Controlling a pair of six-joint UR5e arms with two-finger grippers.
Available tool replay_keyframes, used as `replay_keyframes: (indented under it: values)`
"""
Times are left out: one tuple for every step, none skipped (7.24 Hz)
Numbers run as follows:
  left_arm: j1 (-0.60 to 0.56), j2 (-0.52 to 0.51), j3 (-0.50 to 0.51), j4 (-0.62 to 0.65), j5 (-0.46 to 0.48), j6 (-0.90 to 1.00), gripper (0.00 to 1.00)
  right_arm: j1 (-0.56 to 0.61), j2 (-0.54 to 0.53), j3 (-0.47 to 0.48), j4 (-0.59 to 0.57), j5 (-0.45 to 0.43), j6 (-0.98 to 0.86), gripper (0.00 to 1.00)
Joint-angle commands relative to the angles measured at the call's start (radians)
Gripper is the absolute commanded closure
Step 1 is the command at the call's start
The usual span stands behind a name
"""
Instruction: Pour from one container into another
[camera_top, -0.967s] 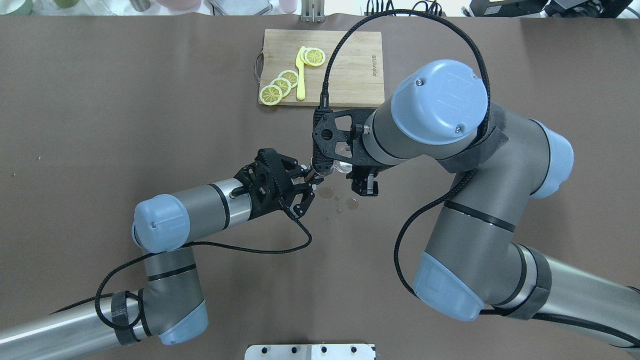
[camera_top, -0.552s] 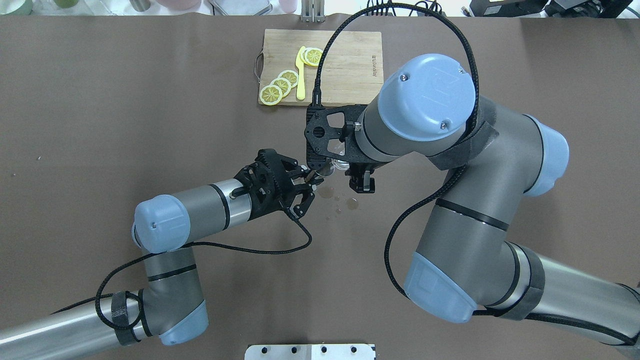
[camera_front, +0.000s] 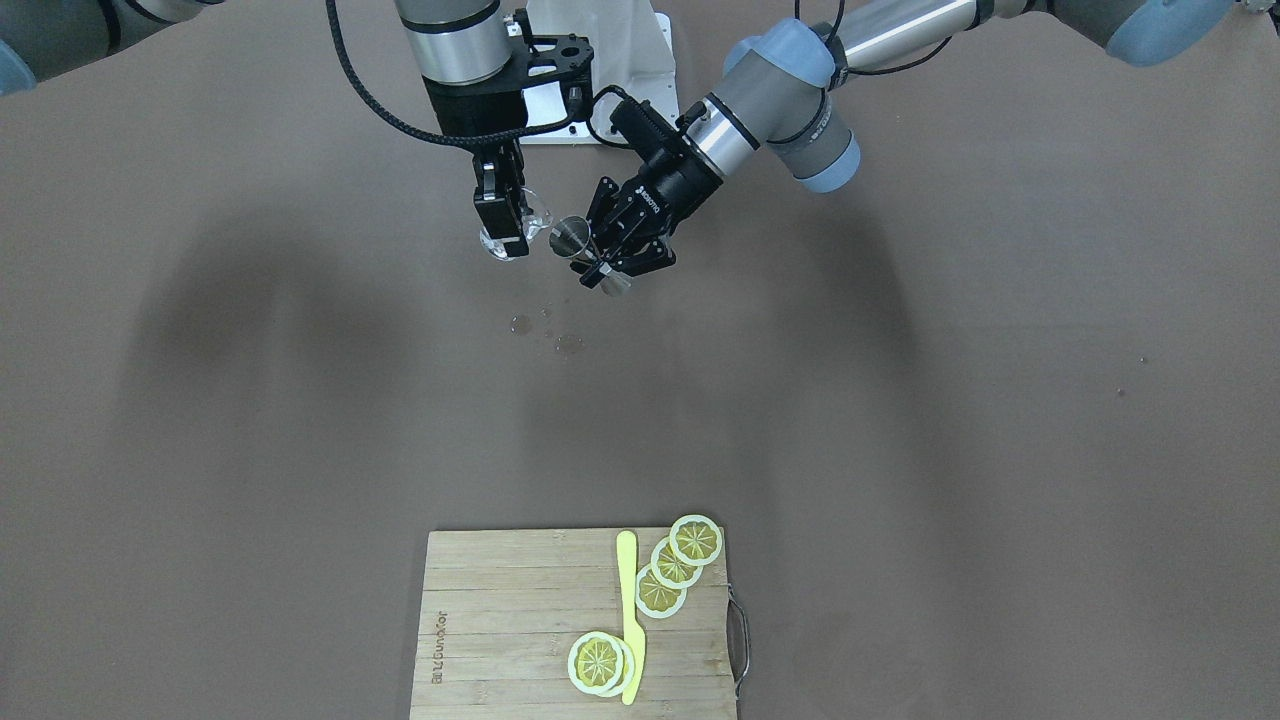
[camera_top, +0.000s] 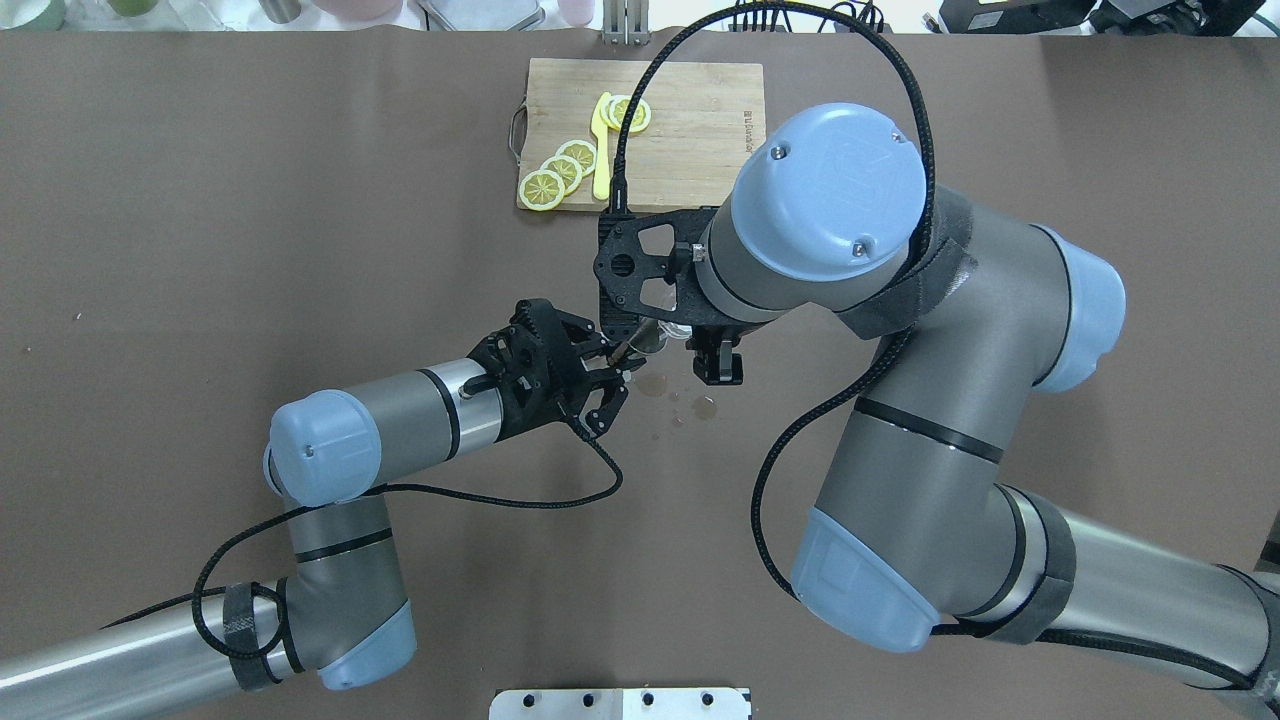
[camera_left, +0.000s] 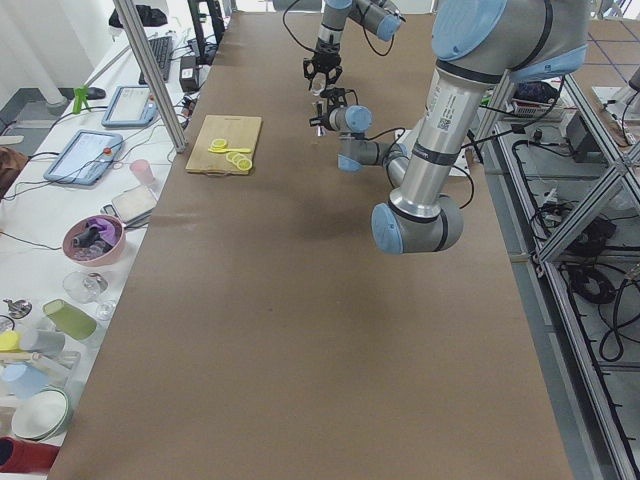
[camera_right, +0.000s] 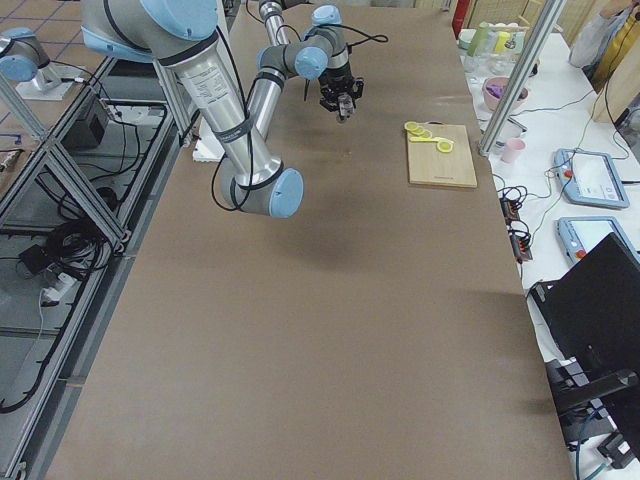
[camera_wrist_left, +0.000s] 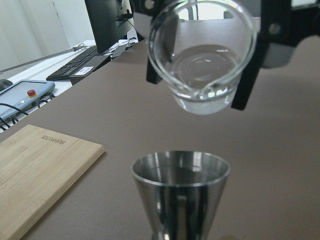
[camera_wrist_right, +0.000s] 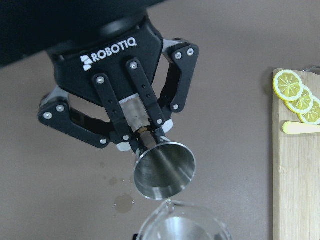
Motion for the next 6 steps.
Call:
replay_keyframes:
  values:
    - [0.000, -0.001, 0.001, 0.000, 0.000, 0.000, 1.00, -0.015, 0.024, -0.022, -0.016, -0.015, -0.001, 1.00]
    - [0.000, -0.002, 0.002, 0.000, 0.002, -0.001, 1.00, -0.015, 0.033, -0.034, -0.018, -0.015, -0.001, 1.00]
    - [0.000, -0.004, -0.001, 0.000, 0.000, -0.003, 1.00, -0.017, 0.044, -0.045, -0.018, -0.015, -0.001, 1.00]
    - [0.000, -0.004, 0.001, 0.000, 0.000, -0.003, 1.00, -0.017, 0.045, -0.048, -0.018, -0.018, -0.001, 1.00]
    - [0.000, -0.004, 0.001, 0.000, 0.000, -0.003, 1.00, -0.018, 0.045, -0.049, -0.025, -0.021, -0.001, 1.00]
    - [0.000, -0.002, 0.002, 0.000, 0.000, -0.003, 1.00, -0.018, 0.047, -0.049, -0.034, -0.024, -0.011, 1.00]
